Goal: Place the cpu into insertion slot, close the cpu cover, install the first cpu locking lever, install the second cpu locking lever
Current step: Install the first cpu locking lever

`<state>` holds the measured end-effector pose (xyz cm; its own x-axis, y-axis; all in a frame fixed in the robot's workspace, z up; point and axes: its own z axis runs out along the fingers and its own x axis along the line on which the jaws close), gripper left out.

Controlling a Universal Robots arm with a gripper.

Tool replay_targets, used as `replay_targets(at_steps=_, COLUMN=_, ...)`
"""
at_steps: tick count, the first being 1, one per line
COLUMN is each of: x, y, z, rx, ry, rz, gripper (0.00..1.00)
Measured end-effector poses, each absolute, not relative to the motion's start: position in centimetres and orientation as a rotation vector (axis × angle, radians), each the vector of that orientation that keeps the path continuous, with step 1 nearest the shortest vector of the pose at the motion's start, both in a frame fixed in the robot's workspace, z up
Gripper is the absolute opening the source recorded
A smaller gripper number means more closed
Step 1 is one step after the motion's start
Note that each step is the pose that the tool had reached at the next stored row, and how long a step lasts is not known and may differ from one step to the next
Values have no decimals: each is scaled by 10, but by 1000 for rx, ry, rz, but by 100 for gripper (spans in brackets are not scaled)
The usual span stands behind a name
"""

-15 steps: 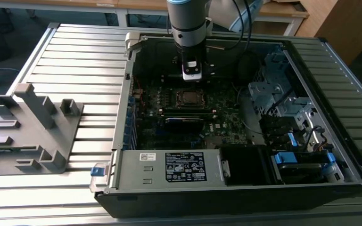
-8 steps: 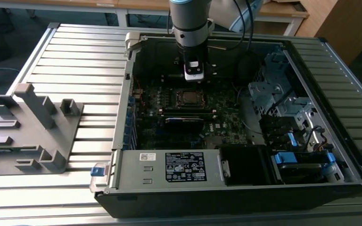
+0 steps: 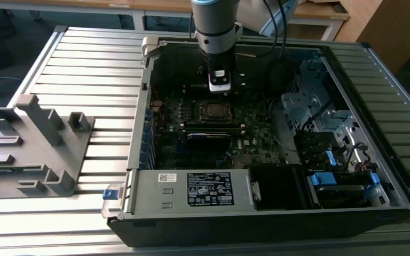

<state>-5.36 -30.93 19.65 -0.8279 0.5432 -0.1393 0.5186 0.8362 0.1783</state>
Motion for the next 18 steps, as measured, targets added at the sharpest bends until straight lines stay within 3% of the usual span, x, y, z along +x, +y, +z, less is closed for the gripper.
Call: replay_targets(at_steps=18, x=-54, y=-310, z=194, rx=825, ry=2830, rz=193, gripper=10)
